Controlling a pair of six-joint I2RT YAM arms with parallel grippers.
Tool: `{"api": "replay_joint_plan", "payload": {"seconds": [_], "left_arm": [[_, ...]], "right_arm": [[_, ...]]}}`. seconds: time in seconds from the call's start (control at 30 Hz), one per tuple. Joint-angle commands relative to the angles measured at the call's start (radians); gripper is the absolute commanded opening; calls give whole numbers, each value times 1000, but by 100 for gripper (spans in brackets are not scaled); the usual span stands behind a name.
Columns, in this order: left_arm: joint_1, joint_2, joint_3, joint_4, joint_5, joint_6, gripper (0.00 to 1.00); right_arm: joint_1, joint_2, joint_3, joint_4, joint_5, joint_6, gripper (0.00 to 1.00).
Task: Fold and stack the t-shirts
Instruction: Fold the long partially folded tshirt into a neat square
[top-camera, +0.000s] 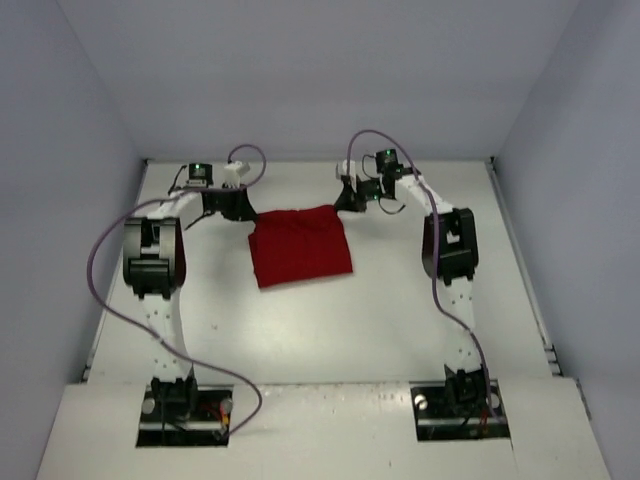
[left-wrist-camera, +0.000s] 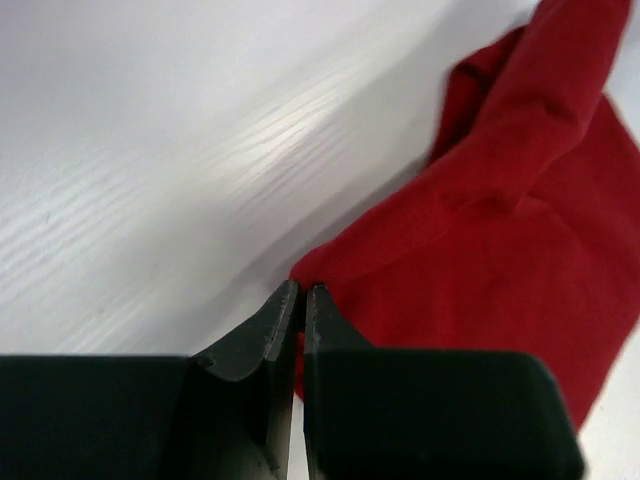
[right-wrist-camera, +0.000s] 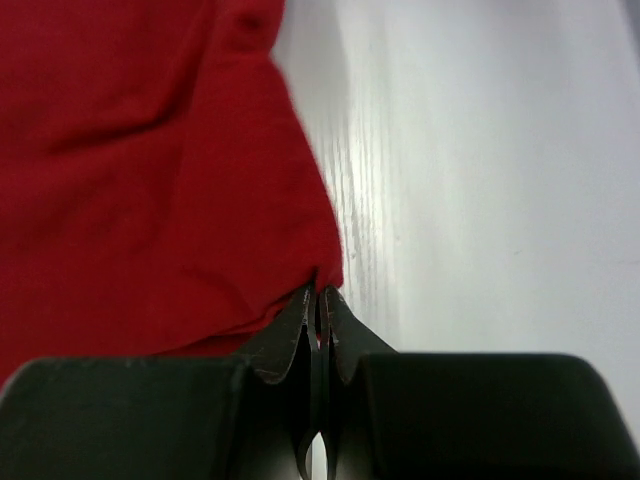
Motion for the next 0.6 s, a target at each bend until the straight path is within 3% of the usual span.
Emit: {"api": "replay_joint_plan", "payload": {"seconds": [0.0, 0.17, 0.2, 0.23, 0.3, 0.37, 0.47, 0.5, 0.53, 0.57], "left_arm": [[72, 1, 35, 116, -54, -159, 0], [106, -13, -30, 212, -132, -202, 0], [106, -14, -29, 218, -133, -208, 0], [106, -14, -29, 222, -134, -219, 0], [103, -17, -12, 217, -122, -234, 17], [104, -43, 4, 194, -126, -219, 47], [104, -111, 20, 155, -147, -175, 72], [104, -132, 20, 154, -155, -161, 73], [106, -171, 29, 144, -173, -140, 84], [104, -201, 45, 125, -187, -120, 88]], "right_arm": [[9, 69, 119, 7, -51, 96, 2], [19, 128, 188, 12, -37, 124, 3], [20, 141, 213, 12, -34, 140, 7], [22, 145, 226, 15, -21, 165, 25], [23, 152, 270, 16, 5, 234, 62], [21, 126, 284, 17, 22, 273, 87], [10, 22, 256, 22, 29, 283, 90], [10, 19, 248, 23, 30, 293, 91], [6, -24, 233, 23, 30, 303, 91], [2, -65, 212, 24, 29, 315, 91]]}}
